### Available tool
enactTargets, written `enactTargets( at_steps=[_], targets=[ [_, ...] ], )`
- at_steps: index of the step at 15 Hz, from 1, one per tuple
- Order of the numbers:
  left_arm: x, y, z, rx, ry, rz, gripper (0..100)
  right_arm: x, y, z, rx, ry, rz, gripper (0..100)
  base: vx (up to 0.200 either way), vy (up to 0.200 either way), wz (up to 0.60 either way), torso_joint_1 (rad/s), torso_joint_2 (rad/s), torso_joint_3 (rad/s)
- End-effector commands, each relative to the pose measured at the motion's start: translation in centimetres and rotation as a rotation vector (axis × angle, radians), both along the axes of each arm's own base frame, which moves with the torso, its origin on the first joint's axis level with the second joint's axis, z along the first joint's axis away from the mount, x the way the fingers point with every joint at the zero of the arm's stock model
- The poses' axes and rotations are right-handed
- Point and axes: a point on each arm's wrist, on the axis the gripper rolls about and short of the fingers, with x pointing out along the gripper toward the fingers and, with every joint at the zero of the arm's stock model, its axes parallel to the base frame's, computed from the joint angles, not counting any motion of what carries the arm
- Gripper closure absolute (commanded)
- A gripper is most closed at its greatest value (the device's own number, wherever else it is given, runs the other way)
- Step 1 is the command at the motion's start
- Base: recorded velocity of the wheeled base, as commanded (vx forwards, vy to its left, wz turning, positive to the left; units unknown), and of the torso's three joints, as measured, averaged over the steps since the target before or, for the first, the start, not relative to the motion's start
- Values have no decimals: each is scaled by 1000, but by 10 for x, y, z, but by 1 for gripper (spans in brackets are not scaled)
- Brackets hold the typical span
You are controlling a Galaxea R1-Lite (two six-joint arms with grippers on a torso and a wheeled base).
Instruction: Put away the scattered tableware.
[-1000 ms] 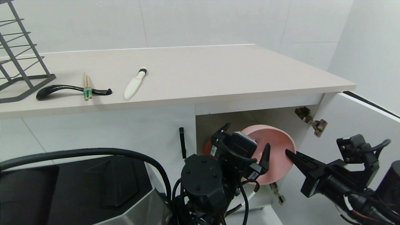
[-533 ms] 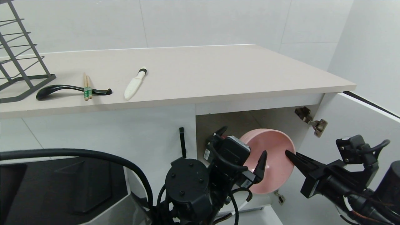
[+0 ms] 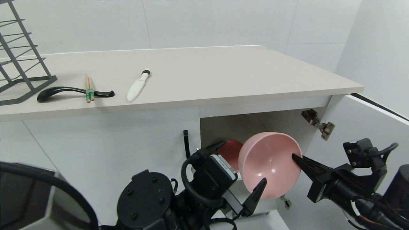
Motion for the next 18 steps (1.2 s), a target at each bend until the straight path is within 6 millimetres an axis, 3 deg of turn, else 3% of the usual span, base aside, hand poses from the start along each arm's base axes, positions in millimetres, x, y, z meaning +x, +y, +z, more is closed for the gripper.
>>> enactTargets(
  at_steps=[1,7,9,12,15,18],
  targets=[
    [-9,30,12,-10,3,23,0,0,0,-1,-1,2,0,100,0,0,0,0,0,0],
    [-17,85,30,-38,-22,99,0,0,0,0,1,2,0,100,0,0,0,0,0,0],
    [-25,123,36,-57,-41,131,0,0,0,0,3,-1,0,100,0,0,0,0,0,0],
    [-33,159,38,-62,-72,138,0,0,0,0,3,1,1,100,0,0,0,0,0,0],
    [-37,168,36,-52,-62,153,0,0,0,0,5,2,1,100,0,0,0,0,0,0],
    [-47,177,31,-46,74,152,0,0,0,0,5,3,1,100,0,0,0,0,0,0]
  ],
)
